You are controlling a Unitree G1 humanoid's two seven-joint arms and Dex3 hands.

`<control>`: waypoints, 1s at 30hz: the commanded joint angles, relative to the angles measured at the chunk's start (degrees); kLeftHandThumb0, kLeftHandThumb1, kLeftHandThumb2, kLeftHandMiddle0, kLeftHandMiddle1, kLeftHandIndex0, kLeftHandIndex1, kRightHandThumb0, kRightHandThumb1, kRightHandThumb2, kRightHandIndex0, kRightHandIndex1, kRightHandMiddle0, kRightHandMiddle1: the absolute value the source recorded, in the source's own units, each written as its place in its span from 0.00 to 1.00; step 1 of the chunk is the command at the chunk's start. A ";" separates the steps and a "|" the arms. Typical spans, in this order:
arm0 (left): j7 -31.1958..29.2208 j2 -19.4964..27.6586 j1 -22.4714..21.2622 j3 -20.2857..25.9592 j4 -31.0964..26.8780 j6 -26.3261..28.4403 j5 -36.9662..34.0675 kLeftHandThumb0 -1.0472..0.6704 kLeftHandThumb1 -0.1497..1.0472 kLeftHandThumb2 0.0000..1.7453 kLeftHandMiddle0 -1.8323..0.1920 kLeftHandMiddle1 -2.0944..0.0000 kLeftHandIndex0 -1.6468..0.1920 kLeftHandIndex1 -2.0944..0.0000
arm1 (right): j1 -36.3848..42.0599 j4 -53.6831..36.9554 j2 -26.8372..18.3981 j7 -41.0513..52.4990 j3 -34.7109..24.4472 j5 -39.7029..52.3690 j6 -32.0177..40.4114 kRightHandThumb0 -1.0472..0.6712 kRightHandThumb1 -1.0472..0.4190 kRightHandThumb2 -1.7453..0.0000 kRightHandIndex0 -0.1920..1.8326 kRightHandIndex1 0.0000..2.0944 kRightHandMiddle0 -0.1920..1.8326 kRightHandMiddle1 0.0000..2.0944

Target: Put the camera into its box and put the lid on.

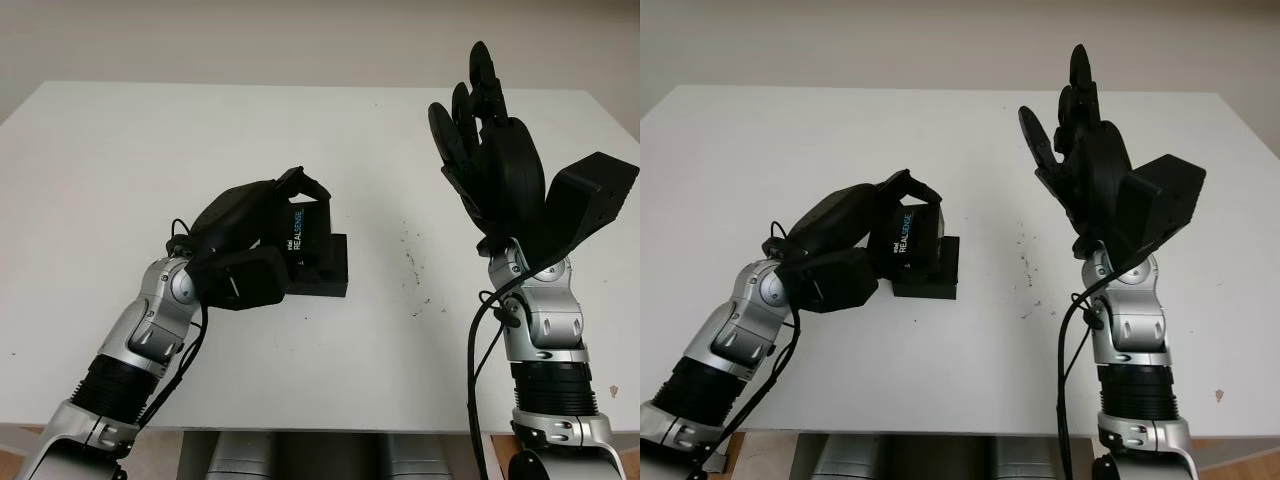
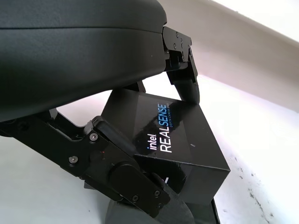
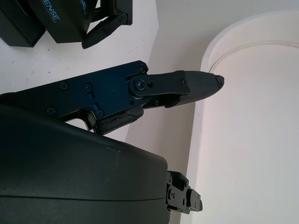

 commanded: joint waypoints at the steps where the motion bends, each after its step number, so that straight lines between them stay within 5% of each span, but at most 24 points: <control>1: -0.68 -0.24 -0.08 -0.11 -1.25 0.50 -0.44 0.57 0.95 0.03 0.76 0.35 0.76 0.36 | 0.26 -1.31 0.01 -0.29 -0.24 -0.04 -0.30 0.18 0.00 0.84 0.00 0.00 0.02 0.03; 30: -1.07 -3.38 0.96 -2.92 -2.31 0.27 0.59 0.58 0.94 0.03 0.75 0.34 0.76 0.34 | 1.22 -3.00 0.29 -1.02 -0.06 0.25 0.67 0.19 0.00 0.84 0.00 0.00 0.02 0.03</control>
